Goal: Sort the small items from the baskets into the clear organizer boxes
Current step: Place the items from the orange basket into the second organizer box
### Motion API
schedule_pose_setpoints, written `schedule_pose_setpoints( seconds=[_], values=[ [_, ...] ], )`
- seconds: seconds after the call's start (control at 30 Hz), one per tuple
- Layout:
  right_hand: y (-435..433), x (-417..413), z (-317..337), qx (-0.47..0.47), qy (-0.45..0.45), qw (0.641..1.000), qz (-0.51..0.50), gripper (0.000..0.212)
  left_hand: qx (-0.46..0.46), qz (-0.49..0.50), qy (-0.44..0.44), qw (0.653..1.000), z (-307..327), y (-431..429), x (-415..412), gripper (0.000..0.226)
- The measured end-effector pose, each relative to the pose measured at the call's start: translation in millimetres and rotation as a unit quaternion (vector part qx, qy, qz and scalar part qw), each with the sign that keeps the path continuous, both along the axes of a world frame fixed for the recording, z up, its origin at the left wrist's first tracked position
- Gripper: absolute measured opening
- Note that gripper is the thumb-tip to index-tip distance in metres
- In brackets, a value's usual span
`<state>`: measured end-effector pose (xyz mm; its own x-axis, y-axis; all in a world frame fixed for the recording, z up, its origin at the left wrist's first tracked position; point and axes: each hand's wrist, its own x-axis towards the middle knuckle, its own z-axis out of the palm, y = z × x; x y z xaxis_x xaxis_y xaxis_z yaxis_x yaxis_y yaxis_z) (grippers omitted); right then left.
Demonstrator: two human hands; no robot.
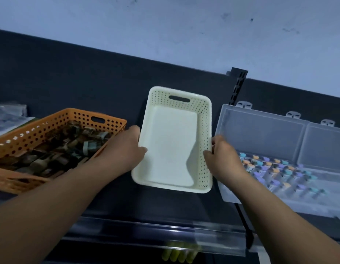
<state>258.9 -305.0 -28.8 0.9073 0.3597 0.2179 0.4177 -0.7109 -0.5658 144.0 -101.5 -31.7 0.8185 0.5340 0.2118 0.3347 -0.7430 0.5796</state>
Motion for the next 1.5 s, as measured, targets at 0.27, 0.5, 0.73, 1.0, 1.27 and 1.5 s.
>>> schedule_pose_setpoints(
  seconds=[0.27, 0.5, 0.73, 1.0, 1.27, 1.5],
  values=[
    [4.1, 8.7, -0.3, -0.225, 0.051, 0.973, 0.008, 0.019, -0.028, 0.007, 0.138, 0.990, -9.7, -6.6, 9.6, 0.016],
    [11.4, -0.3, 2.3, -0.314, -0.064, 0.946, 0.042, 0.025, 0.011, 0.023, 0.105, 0.994, -5.8, -6.1, -1.7, 0.029],
    [73.7, -40.9, 8.1, -0.210, -0.129, 0.934, 0.259, 0.052, 0.064, 0.031, 0.013, 0.997, 15.4, 36.7, -41.9, 0.030],
    [177.5, -70.7, 11.8, -0.191, -0.140, 0.904, 0.355, 0.042, 0.125, 0.053, 0.066, 0.988, 20.5, 138.5, -89.2, 0.026],
    [270.2, -101.1, 11.5, -0.273, -0.079, 0.872, 0.399, 0.063, 0.157, -0.008, 0.152, 0.976, 12.9, 226.4, -100.1, 0.037],
    [314.0, -112.0, -2.1, -0.392, 0.008, 0.810, 0.436, 0.055, 0.098, -0.070, 0.156, 0.980, -1.9, 273.2, -91.3, 0.045]
  ],
)
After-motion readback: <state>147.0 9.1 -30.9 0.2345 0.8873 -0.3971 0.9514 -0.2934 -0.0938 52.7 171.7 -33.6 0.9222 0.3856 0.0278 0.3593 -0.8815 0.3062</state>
